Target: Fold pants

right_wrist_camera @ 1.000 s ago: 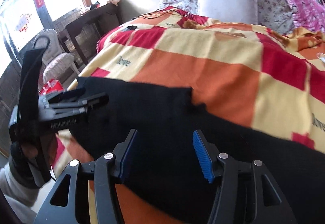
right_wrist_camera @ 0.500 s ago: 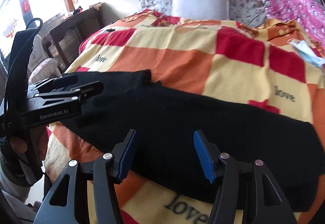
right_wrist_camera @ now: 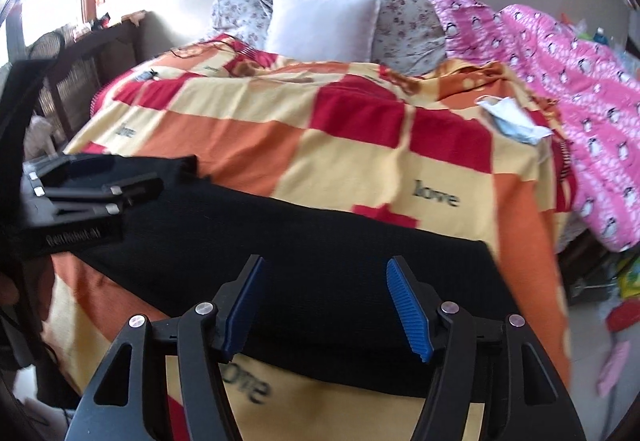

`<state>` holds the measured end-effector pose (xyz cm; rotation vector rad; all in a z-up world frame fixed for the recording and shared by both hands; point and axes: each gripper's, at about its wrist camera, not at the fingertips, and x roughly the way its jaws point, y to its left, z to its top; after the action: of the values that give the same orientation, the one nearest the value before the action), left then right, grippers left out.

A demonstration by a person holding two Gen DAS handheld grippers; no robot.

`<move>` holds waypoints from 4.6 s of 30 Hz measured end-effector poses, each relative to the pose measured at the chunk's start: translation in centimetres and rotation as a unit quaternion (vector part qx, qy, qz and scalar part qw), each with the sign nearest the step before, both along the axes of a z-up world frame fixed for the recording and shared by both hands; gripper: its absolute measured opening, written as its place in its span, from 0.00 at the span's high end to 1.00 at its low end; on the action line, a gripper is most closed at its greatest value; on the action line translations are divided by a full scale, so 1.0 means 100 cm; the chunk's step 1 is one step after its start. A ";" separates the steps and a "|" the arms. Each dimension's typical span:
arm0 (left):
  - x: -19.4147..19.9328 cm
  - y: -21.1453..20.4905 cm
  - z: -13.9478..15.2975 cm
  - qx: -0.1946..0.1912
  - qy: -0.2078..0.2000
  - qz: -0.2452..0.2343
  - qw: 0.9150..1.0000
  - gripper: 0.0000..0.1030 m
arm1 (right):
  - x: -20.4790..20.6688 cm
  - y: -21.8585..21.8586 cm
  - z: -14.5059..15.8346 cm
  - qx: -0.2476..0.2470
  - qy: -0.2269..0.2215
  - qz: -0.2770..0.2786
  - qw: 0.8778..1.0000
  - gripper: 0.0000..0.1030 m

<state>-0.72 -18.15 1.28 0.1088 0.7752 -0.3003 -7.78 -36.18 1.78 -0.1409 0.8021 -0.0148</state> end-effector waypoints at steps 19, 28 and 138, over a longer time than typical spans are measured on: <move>0.008 -0.038 -0.009 0.002 0.018 -0.031 0.999 0.17 | -0.040 -0.066 -0.009 -0.157 0.021 -0.104 0.982 0.31; 0.011 -0.045 -0.014 -0.001 0.027 -0.035 0.999 0.17 | -0.064 -0.101 -0.013 -0.204 0.043 -0.155 0.966 0.29; 0.035 -0.133 -0.005 0.001 0.077 -0.197 0.977 0.17 | -0.023 -0.154 -0.027 0.232 -0.005 -0.084 0.969 0.91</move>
<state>2.81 -31.49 0.82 0.2451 0.9068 -0.6910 -10.03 -51.59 -0.95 0.3705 0.7859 0.0134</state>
